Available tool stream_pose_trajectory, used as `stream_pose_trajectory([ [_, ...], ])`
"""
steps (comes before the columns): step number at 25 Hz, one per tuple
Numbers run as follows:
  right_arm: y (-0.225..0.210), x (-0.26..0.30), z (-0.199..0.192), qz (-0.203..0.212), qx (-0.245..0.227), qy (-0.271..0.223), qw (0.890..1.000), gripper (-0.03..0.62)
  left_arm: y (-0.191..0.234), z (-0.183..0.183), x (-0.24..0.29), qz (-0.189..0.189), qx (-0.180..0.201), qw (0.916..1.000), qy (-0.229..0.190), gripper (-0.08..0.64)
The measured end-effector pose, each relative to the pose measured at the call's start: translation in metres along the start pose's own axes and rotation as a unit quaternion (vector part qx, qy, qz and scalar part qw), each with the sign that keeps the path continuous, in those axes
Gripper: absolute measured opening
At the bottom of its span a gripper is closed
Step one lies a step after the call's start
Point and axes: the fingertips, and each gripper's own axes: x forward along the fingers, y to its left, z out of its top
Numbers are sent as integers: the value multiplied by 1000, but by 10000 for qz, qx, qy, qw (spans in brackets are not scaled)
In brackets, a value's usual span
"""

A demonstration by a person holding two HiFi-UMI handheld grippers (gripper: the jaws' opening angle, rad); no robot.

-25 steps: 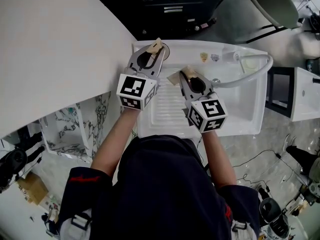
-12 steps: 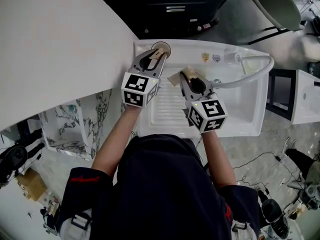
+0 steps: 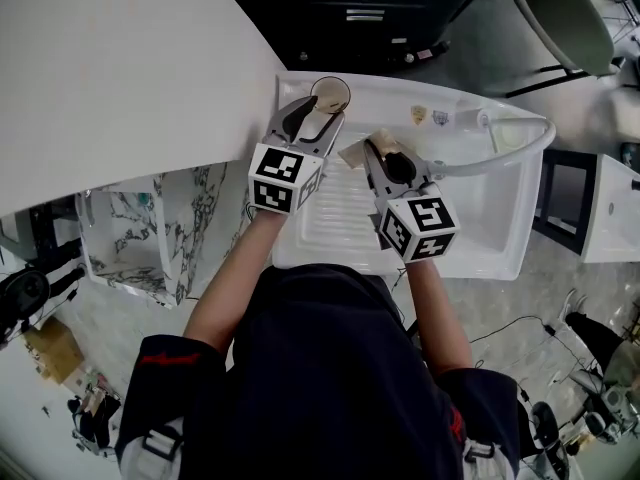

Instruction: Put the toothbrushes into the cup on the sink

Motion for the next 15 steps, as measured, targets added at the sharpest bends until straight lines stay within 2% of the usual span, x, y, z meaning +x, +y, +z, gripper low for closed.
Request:
stream_pose_trajectory([
  [7, 3, 2, -1, 146, -39, 21, 9999, 83, -11, -4, -22, 18, -49, 10000, -57, 204],
  [15, 17, 6, -3, 292, -142, 44, 9995, 83, -19, -7, -55, 13, 86, 9999, -141, 202],
])
